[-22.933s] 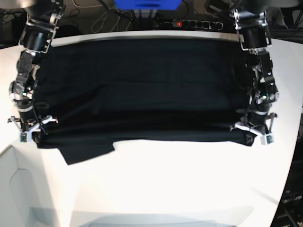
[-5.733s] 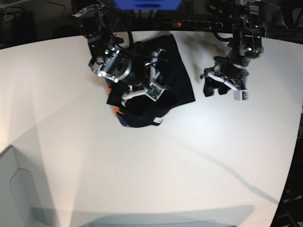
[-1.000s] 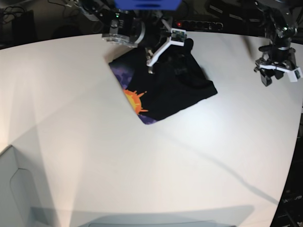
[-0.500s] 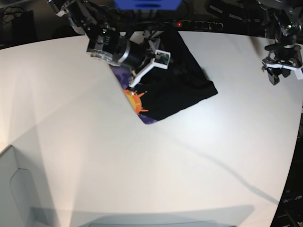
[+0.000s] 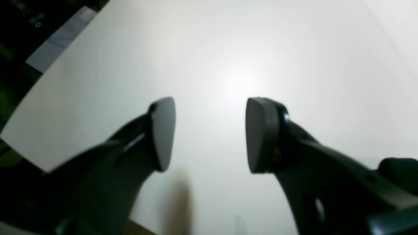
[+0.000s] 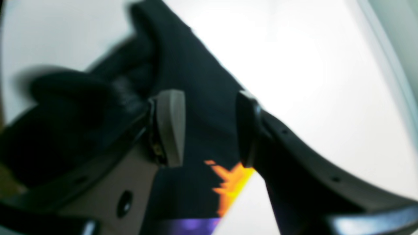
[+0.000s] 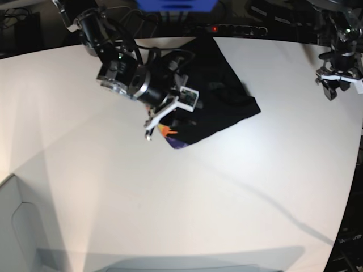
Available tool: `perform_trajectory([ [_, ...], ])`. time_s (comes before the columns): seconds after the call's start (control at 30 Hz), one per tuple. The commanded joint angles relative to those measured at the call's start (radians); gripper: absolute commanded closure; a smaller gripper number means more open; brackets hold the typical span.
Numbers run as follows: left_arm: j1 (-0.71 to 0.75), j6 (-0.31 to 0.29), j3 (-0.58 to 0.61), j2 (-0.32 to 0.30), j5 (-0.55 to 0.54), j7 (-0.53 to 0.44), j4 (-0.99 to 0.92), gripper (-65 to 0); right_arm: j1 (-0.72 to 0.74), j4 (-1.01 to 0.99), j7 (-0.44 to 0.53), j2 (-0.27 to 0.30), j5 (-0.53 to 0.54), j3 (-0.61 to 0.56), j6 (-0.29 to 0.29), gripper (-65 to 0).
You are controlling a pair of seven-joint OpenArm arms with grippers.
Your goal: Fold the T-shirt properly
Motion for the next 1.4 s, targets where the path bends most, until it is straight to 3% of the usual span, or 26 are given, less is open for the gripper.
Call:
perform_trajectory([
  [0.0, 0.005, -0.004, -0.011, -0.013, -0.005, -0.020, 0.013, -33.2, 0.017, 0.013, 0.021, -0.014, 0.015, 0.008, 0.014, -23.3],
  [0.23, -0.001, -0.004, -0.009, -0.013, -0.005, -0.020, 0.014, -33.2, -0.037, -0.133, 0.029, -0.064, 0.015, -0.010, 0.014, -22.9],
  [0.57, -0.004, -0.004, -0.009, -0.013, -0.005, -0.020, 0.013, -33.2, -0.106, -0.182, 0.030, -0.060, 0.012, -0.268, 0.014, -22.9],
  [0.7, -0.003, -0.004, -0.009, -0.013, -0.005, -0.020, 0.014, -33.2, -0.100, -0.175, 0.030, -0.057, 0.010, -0.309, 0.014, -22.9],
  [0.8, 0.005, -0.004, -0.003, -0.010, -0.005, -0.020, 0.016, -33.2, -0.085, -0.139, 0.030, -0.031, 0.010, -0.279, 0.014, -23.1],
  [1.0, 0.003, -0.005, 0.000, 0.071, -0.023, -0.016, 0.057, -33.2, -0.068, -0.011, 0.030, 0.000, 0.013, -0.142, 0.014, -23.4],
  [1.2, -0.004, 0.001, 0.000, 0.096, -0.315, 0.188, 0.095, -33.3, -0.069, -0.005, 0.030, -0.008, 0.015, 0.004, 0.014, -26.9],
  [1.27, -0.004, 0.004, 0.027, 0.139, -0.399, 0.245, 0.092, -33.7, -0.074, -0.005, 0.030, -0.008, 0.015, 0.034, 0.014, -30.6],
  [1.37, -0.003, 0.004, 0.060, 0.221, -0.405, 0.271, 0.094, -39.7, -0.077, -0.005, 0.030, -0.009, 0.015, 0.076, 0.014, -35.2],
])
